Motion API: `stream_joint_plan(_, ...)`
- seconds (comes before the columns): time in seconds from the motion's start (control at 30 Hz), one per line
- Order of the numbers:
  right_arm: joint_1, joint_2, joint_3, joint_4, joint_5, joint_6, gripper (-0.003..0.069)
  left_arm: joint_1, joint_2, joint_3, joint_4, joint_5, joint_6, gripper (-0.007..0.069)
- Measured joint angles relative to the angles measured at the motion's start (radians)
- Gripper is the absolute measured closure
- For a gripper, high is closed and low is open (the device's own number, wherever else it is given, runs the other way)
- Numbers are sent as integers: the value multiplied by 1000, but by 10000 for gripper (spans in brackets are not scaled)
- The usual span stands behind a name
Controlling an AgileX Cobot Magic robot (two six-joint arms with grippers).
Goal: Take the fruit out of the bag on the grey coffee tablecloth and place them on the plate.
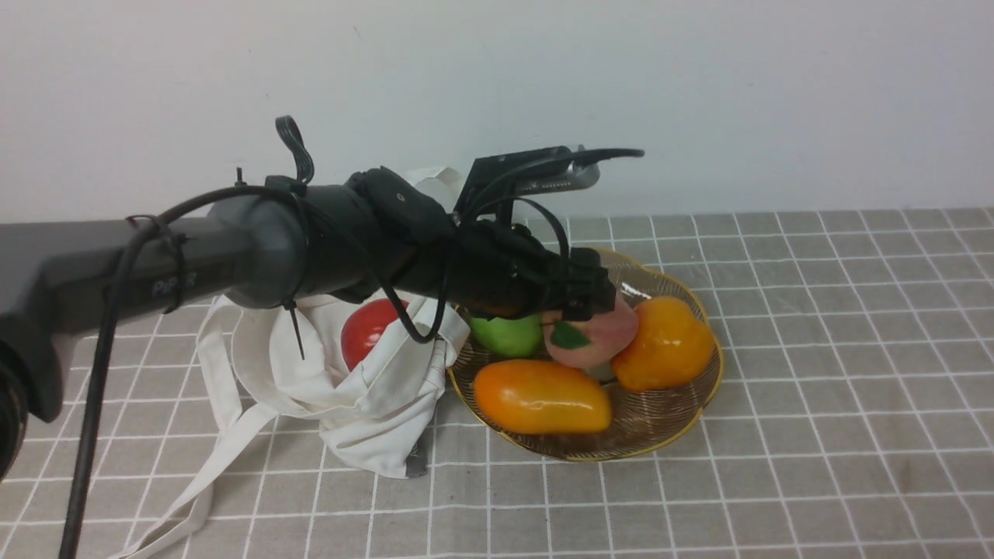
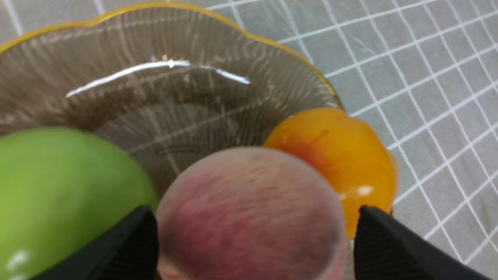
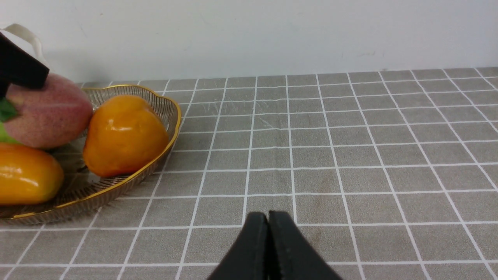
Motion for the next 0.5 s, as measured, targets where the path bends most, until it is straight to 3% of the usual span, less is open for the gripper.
stream_joint_plan(0.5, 0, 0, 0, 0, 0, 0, 674, 32, -78, -9, 39, 7, 39, 55)
